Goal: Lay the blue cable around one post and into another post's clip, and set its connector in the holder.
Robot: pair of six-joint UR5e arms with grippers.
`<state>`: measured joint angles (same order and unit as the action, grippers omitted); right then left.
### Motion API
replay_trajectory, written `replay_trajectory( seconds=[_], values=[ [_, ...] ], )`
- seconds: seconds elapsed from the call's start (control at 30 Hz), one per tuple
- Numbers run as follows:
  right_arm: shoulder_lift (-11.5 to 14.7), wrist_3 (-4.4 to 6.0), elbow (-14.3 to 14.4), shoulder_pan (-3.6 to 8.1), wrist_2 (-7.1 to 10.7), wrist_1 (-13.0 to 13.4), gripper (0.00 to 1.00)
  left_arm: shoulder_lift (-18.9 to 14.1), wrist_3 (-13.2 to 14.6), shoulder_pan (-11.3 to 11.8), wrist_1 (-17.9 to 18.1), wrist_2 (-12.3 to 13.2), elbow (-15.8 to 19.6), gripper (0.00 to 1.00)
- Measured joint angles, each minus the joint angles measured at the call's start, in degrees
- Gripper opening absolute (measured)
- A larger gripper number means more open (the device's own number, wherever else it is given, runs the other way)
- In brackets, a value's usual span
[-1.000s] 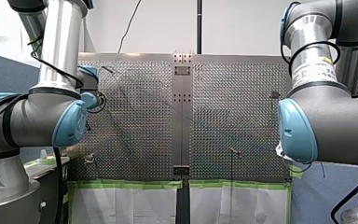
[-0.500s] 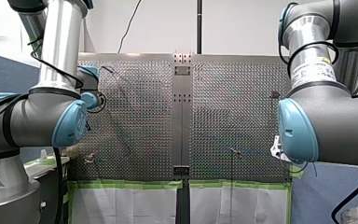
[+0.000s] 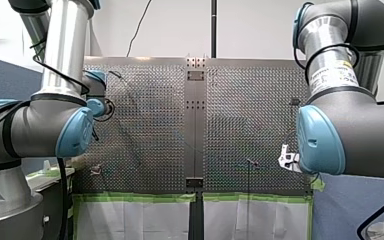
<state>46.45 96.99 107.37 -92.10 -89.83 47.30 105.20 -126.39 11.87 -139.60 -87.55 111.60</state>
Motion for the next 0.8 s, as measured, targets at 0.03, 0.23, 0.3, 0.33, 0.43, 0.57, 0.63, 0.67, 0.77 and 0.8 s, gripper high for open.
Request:
replay_trajectory(
  seconds=[0.03, 0.23, 0.3, 0.33, 0.43, 0.57, 0.63, 0.67, 0.77, 0.8],
  values=[
    [0.0, 0.01, 0.0, -0.09, -0.04, 0.0, 0.0, 0.0, -0.4, 0.0, 0.0, 0.4, 0.0, 1.0],
    [-0.1, -0.05, 0.0, -0.74, -0.86, -0.6, 0.0, 0.0, -3.2, 0.0, 0.6, 3.2, 0.0, 1.0],
    [0.0, -0.09, 0.0, -0.93, -1.09, -0.9, 0.0, 0.0, -4.2, 0.0, 0.6, 4.2, 0.1, 1.0],
    [0.0, -0.1, 0.0, -1.03, -1.16, -0.9, 0.0, 0.0, -4.7, 0.0, 0.5, 4.7, 0.1, 1.0],
    [0.0, -0.11, 0.0, -1.36, -1.35, -1.1, 0.0, 0.0, -6.1, 0.0, -0.4, 6.0, 0.1, 1.0],
    [0.0, -0.12, 0.0, -1.71, -1.58, -1.3, 0.0, 0.0, -8.2, 0.0, -1.2, 6.8, 0.2, 1.0],
    [0.0, -0.12, 0.0, -1.82, -1.63, -1.5, 0.0, 0.0, -9.2, 0.0, -1.5, 6.8, 0.4, 1.0],
    [0.0, -0.12, 0.0, -1.9, -1.64, -1.5, 0.0, 0.0, -9.6, 0.0, -1.5, 6.7, 0.6, 1.0],
    [0.0, -0.12, 0.0, -2.07, -1.66, -1.6, 0.0, 0.0, -11.1, 0.0, -1.3, 5.9, 1.7, 1.0],
    [0.0, -0.12, 0.0, -2.1, -1.66, -1.6, 0.0, 0.0, -11.7, -0.1, -1.3, 5.6, 2.3, 1.0]
  ],
)
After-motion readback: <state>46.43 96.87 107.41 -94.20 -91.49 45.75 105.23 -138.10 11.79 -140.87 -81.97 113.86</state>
